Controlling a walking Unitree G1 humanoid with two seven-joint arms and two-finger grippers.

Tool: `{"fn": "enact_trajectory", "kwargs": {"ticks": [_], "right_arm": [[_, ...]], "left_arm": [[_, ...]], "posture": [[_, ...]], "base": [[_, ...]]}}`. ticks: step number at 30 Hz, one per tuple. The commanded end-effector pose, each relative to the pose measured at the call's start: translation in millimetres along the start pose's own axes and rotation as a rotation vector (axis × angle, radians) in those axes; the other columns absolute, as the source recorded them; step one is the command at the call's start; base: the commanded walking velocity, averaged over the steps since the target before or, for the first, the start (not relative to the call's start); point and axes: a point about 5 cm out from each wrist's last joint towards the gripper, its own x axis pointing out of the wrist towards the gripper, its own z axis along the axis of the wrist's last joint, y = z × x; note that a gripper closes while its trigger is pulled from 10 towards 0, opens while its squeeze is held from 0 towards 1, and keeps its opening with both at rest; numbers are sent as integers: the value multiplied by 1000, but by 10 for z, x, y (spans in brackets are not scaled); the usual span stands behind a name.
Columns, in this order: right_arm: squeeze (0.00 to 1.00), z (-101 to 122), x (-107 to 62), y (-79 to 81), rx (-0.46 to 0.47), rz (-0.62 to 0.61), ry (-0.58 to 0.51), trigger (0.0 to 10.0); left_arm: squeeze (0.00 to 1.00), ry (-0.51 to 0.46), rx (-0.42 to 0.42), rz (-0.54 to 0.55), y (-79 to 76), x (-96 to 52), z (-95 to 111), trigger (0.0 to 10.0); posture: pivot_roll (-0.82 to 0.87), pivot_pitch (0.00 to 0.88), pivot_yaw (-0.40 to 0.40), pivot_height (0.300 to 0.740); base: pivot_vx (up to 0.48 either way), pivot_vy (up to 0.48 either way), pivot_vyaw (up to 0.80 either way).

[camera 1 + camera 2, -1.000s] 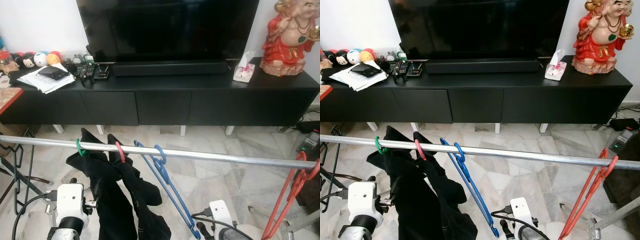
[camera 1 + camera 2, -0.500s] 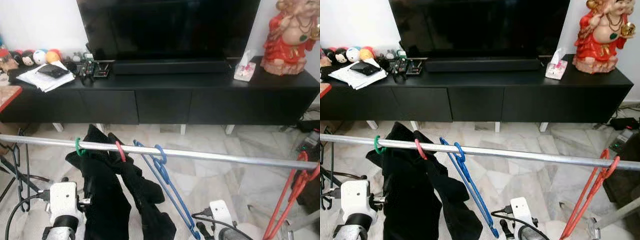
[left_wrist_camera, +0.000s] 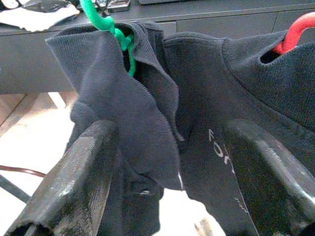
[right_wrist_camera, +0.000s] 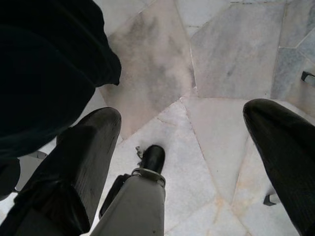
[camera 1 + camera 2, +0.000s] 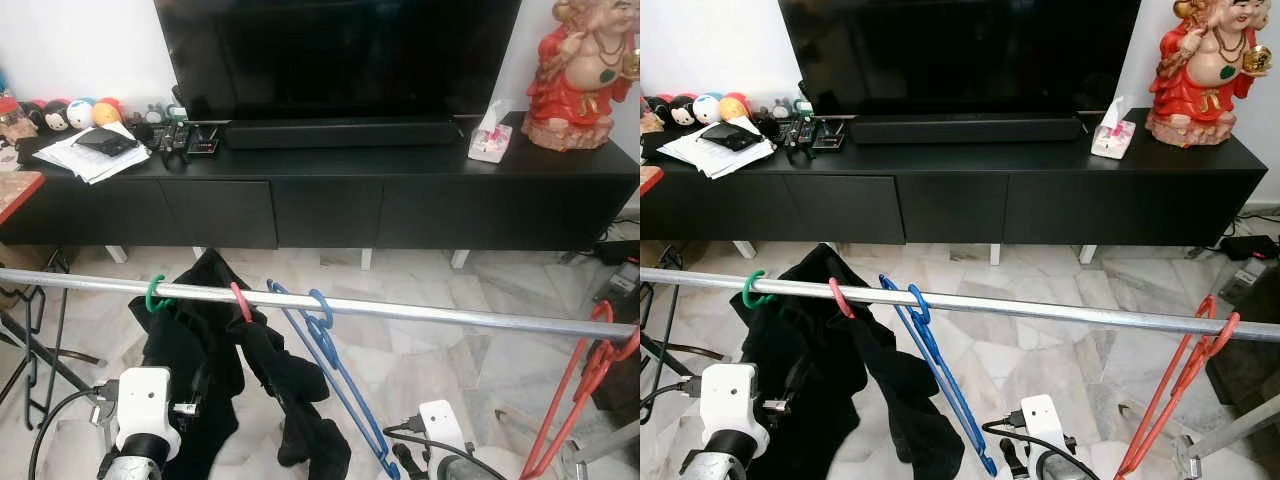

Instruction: Hang hanger

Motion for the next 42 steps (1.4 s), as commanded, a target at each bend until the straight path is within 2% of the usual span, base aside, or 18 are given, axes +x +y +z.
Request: {"fn": "enact_trajectory", "kwargs": {"ticks": [1,4,9,14,27,32,34,37,40,42], "right_arm": [[0,17,4,12,13,4,-5,10000],[0,18,4,12,13,4,-5,10000],[0,23,4,8,12,4,-6,10000],[0,23,4,8,10,6,-5,10000],[0,29,5,10,0,9,-4,10000],[0,30,5,13,1,10,-5,10000],[0,30,6,16,2,10,-5,10000],[0,30,6,17,2,10,-5,10000],[0,28,6,19,4,11,-4,10000],[0,28,6,19,4,11,-4,10000]], "left_arm": [[0,13,-13,-20,-13,-10,-13,10000],[0,14,-16,-21,-15,-11,-14,10000],[0,60,-72,-170,-126,-13,-29,10000],[0,92,-93,-277,-168,-29,-5,10000],[0,80,-136,-434,-266,1,231,10000],[0,109,-103,-427,-257,63,207,10000],[0,150,-86,-423,-261,121,157,10000],[0,167,-79,-421,-258,129,151,10000],[0,214,-10,-382,-217,227,73,10000],[0,219,-2,-377,-213,240,65,10000]], "posture": [[-31,0,44,740],[-31,0,44,740],[-33,0,44,740],[-30,0,43,740],[-25,0,42,740],[-25,0,44,740],[-25,0,45,740],[-25,0,45,740],[-24,0,46,740],[-24,0,46,740]], "base": [[0,0,0],[0,0,0],[0,0,0],[0,0,0],[0,0,0],[0,0,0],[0,0,0],[0,0,0],[0,0,0],[0,0,0]]}}
